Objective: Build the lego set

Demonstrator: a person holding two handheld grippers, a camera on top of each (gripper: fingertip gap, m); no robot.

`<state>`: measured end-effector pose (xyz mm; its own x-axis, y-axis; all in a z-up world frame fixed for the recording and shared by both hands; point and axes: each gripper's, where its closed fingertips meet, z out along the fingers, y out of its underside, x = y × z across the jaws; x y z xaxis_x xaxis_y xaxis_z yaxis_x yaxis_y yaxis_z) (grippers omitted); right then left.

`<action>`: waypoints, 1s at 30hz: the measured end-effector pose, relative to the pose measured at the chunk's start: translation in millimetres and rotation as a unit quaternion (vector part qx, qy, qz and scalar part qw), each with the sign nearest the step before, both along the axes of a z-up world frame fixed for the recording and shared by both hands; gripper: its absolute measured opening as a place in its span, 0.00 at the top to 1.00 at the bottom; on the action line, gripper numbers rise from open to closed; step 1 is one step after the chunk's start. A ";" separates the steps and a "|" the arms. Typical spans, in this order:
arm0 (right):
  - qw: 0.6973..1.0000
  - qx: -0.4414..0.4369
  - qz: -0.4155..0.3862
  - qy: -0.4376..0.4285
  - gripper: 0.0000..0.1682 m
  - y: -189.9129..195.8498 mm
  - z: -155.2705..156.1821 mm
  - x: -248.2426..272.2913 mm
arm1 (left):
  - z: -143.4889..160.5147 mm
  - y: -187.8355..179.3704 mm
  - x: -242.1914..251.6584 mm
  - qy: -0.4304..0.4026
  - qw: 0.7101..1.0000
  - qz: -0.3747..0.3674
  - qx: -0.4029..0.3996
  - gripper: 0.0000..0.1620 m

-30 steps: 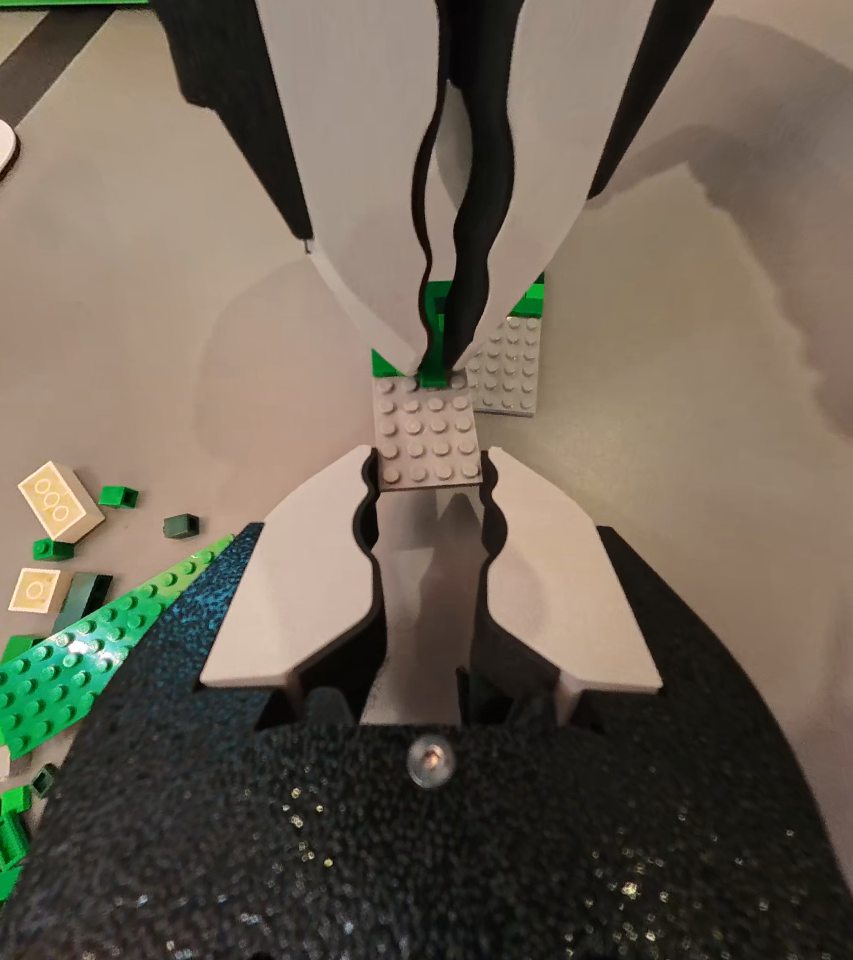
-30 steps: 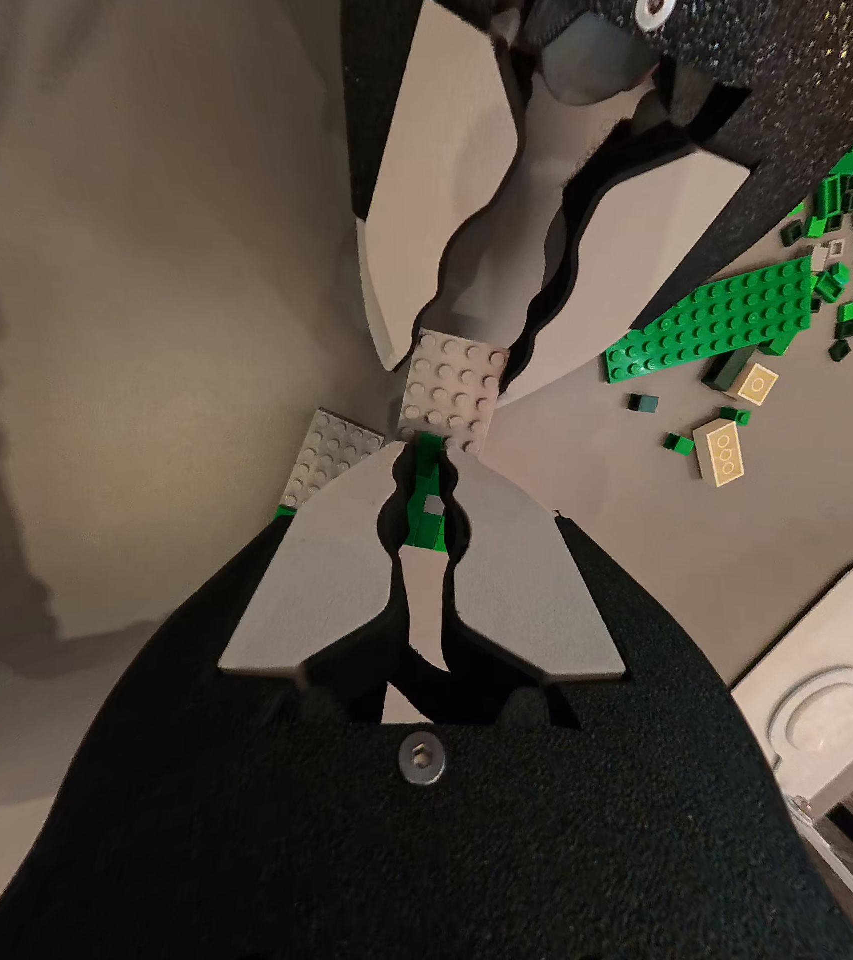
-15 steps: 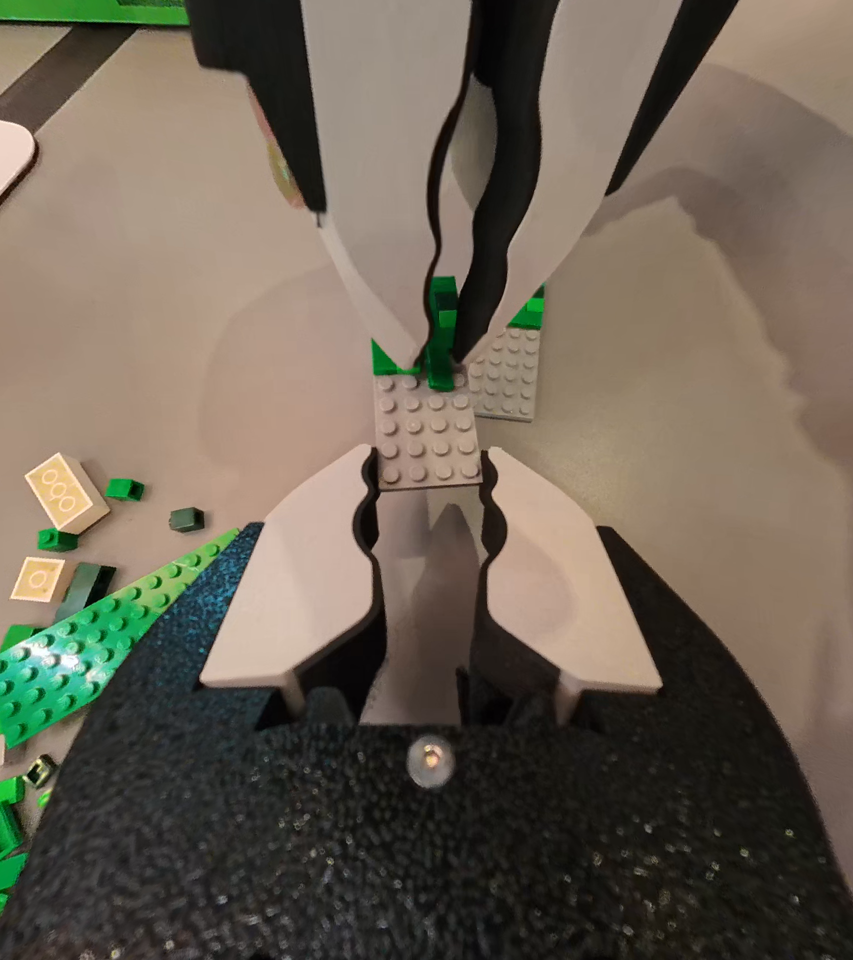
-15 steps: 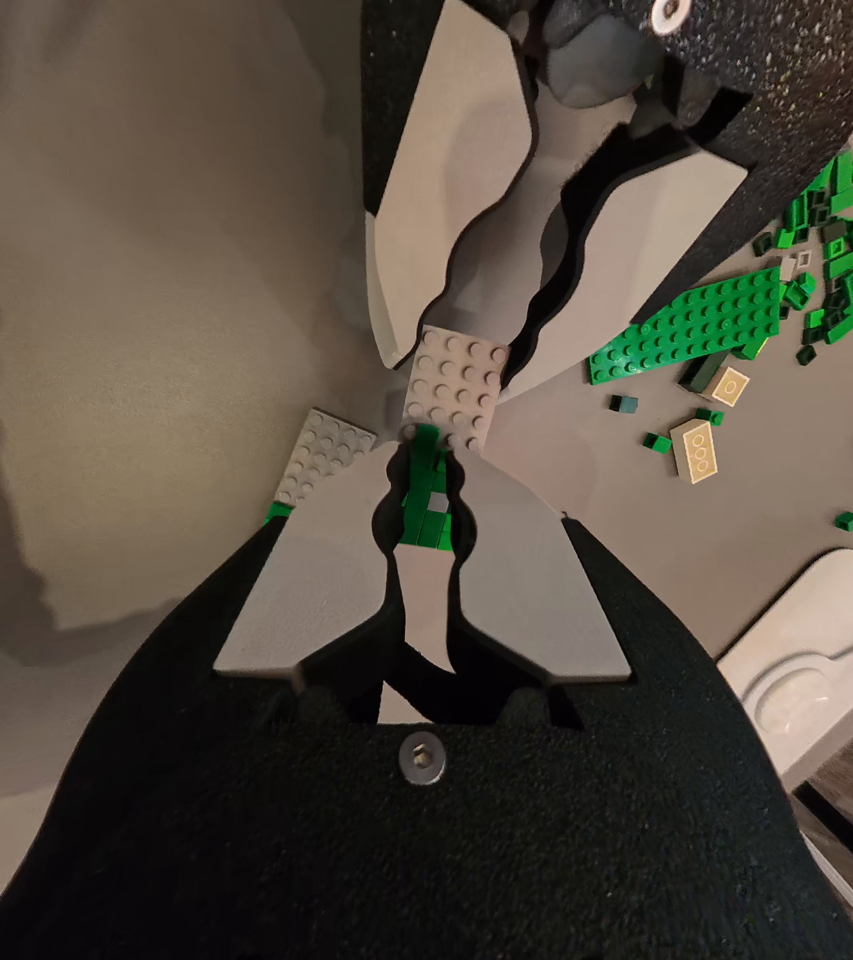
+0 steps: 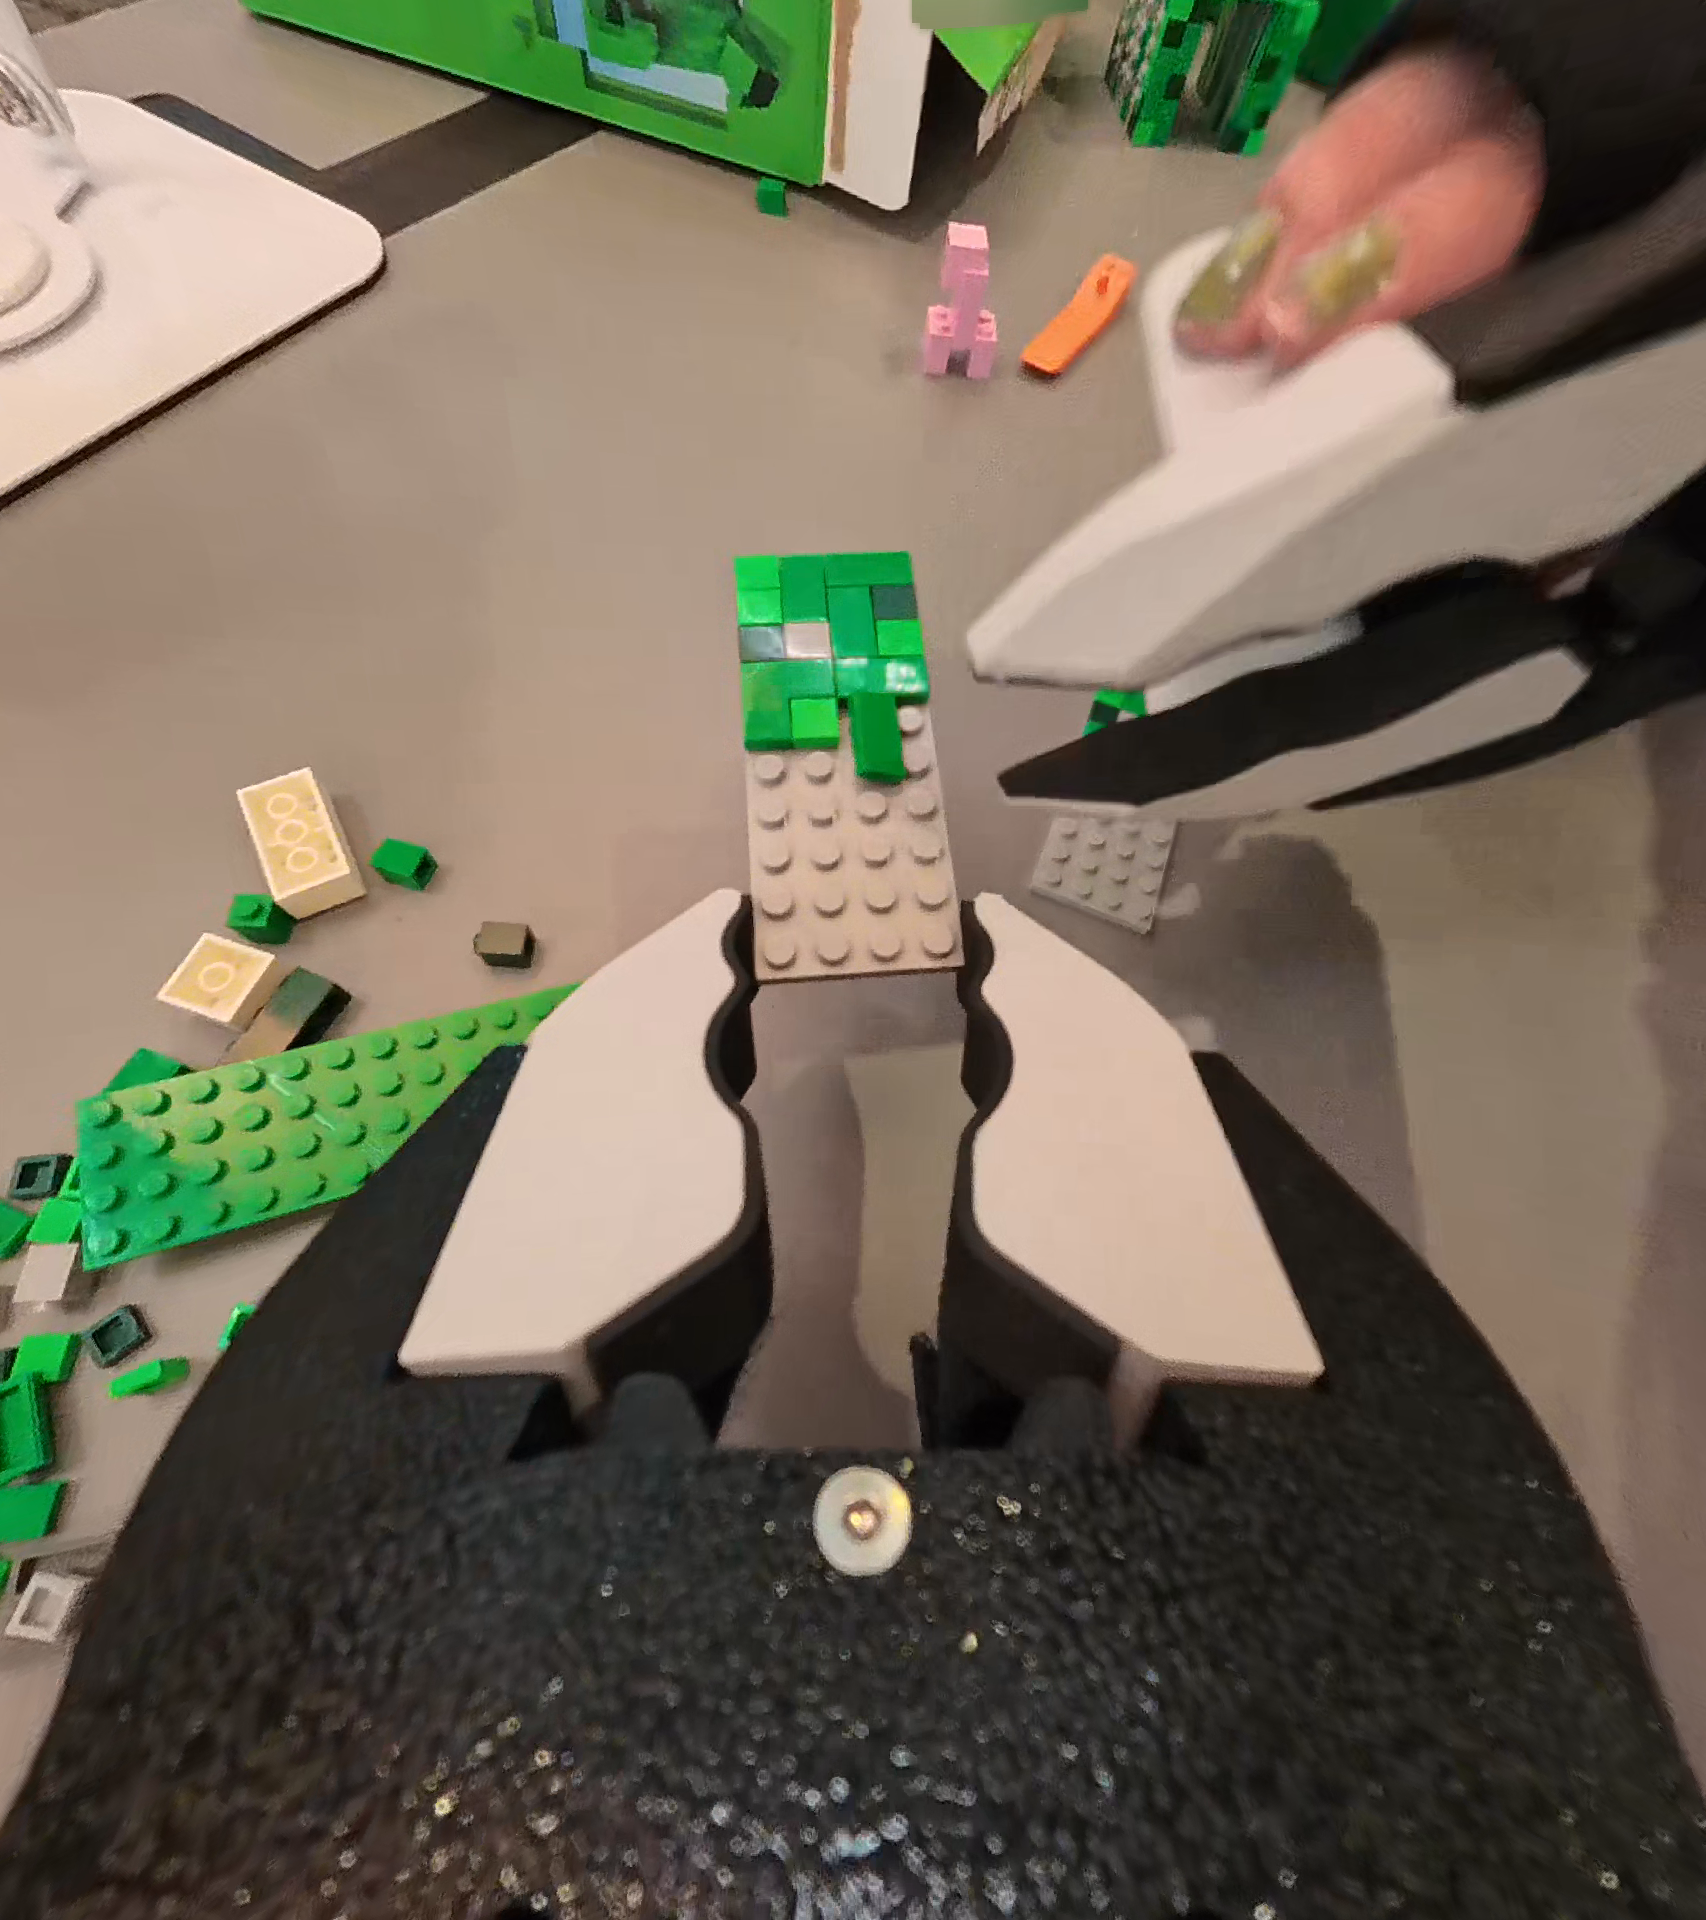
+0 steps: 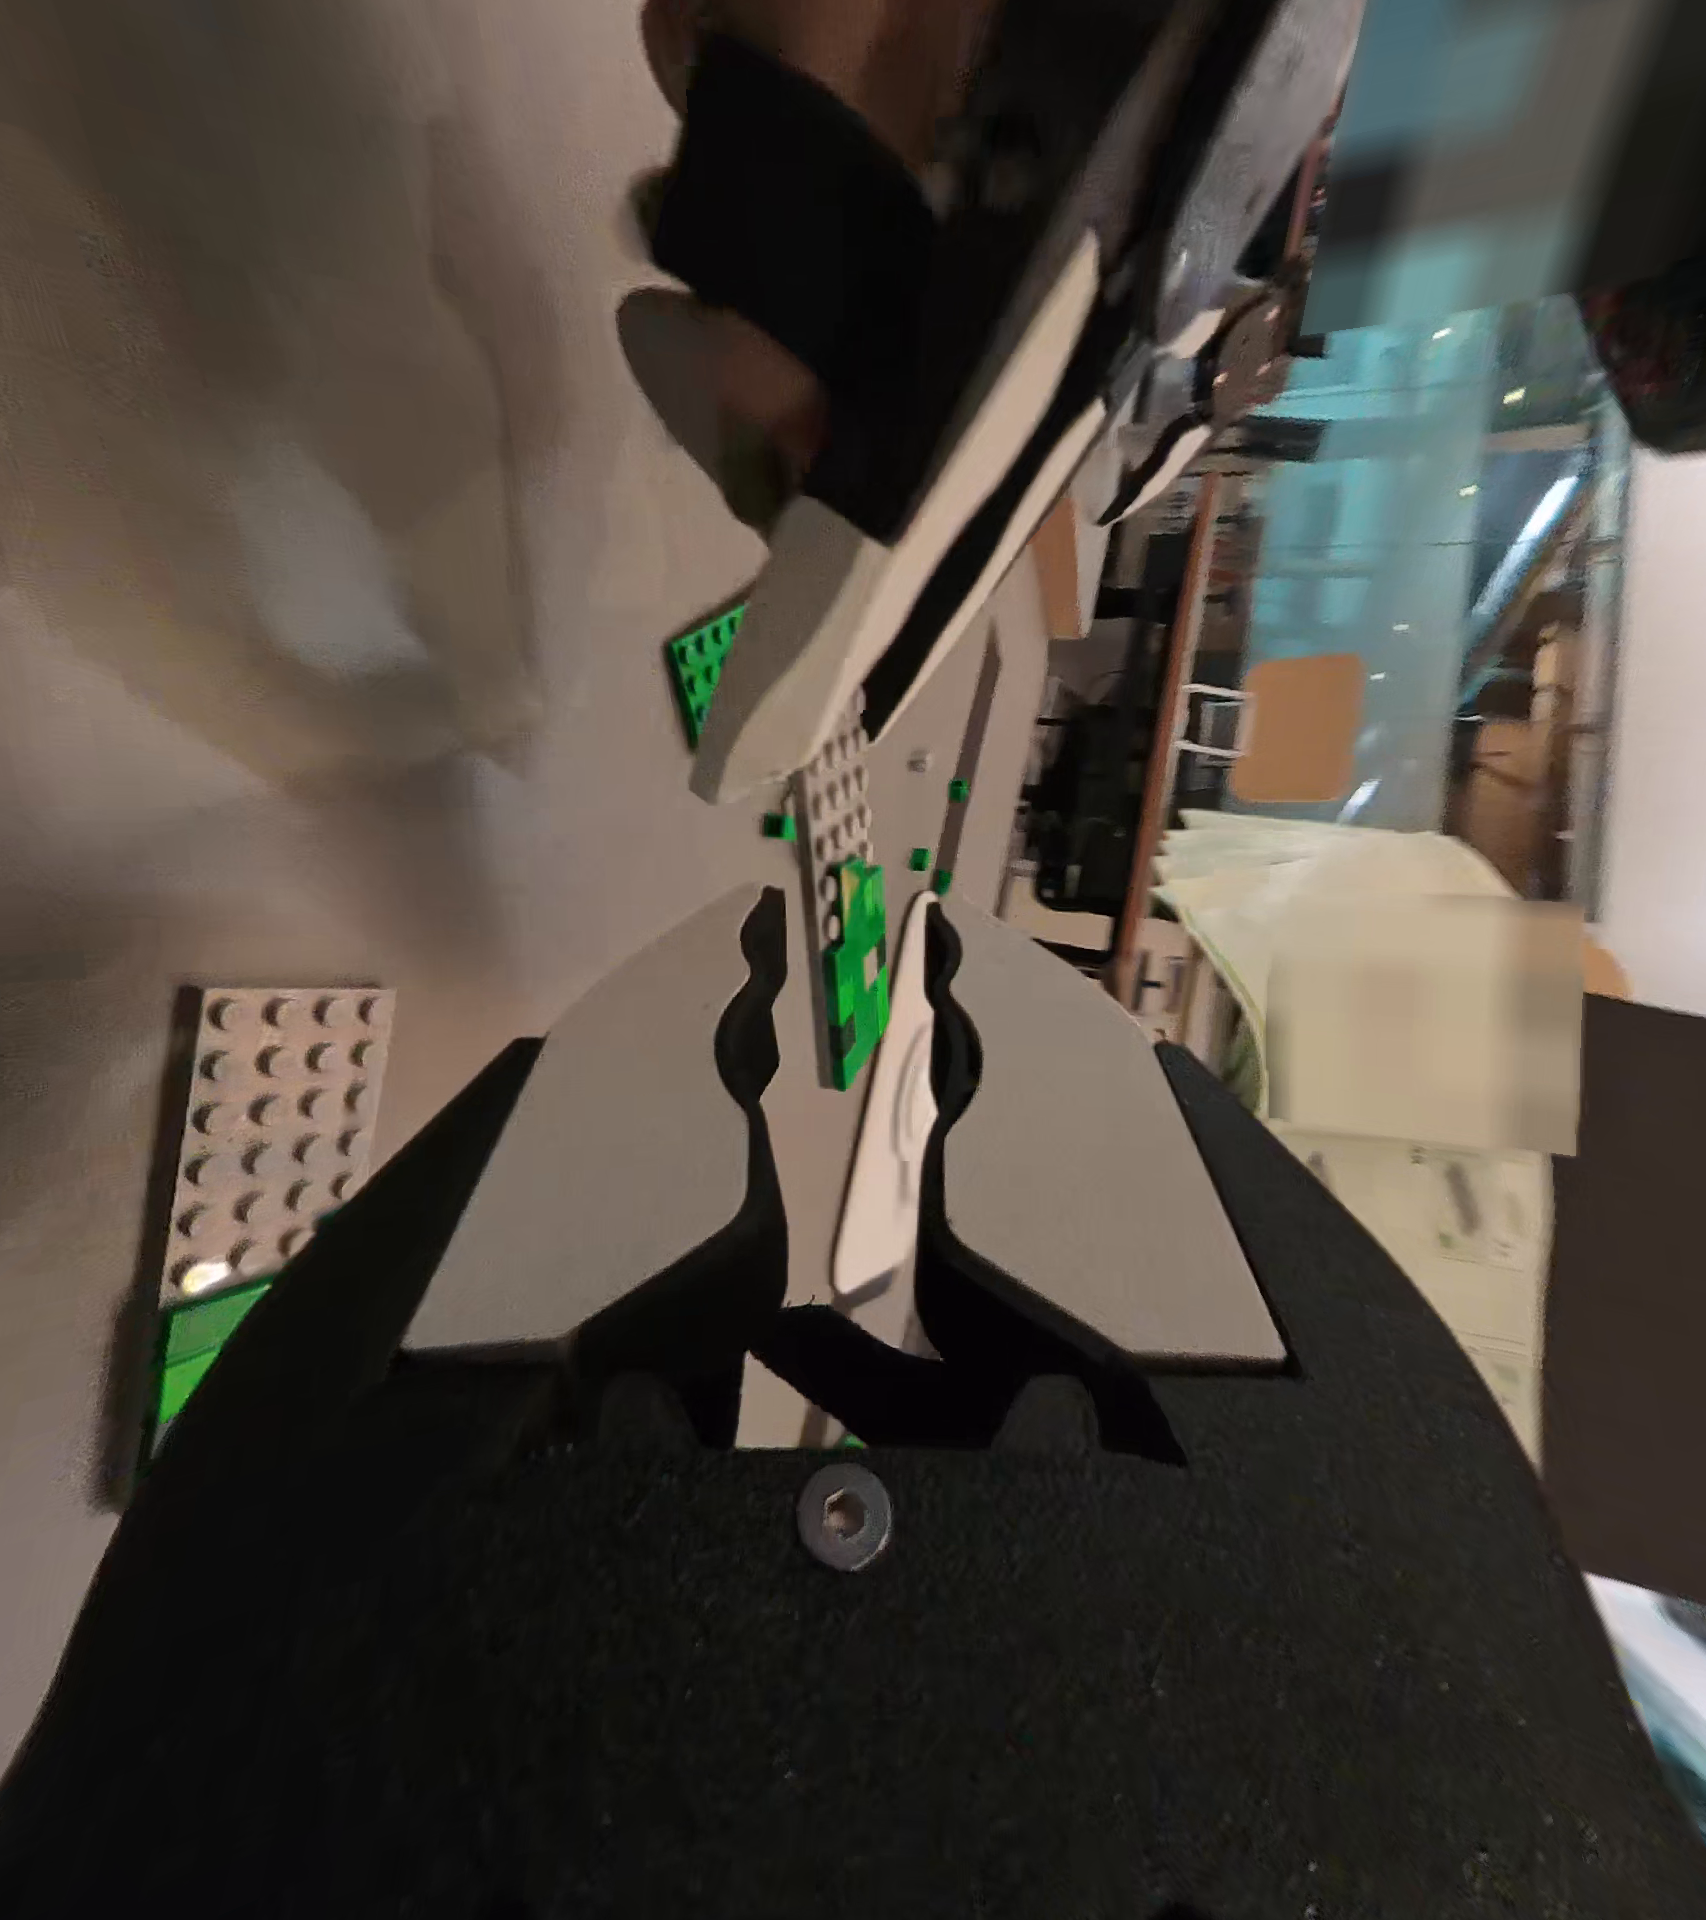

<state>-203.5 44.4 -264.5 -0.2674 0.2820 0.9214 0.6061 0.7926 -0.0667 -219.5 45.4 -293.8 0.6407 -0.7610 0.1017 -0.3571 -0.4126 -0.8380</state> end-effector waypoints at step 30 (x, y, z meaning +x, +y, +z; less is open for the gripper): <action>0.988 0.151 0.020 -0.036 0.96 5.7 -10.4 1.9 | -1.3 -7.4 10.3 0.004 1.000 -0.027 -0.001 0.77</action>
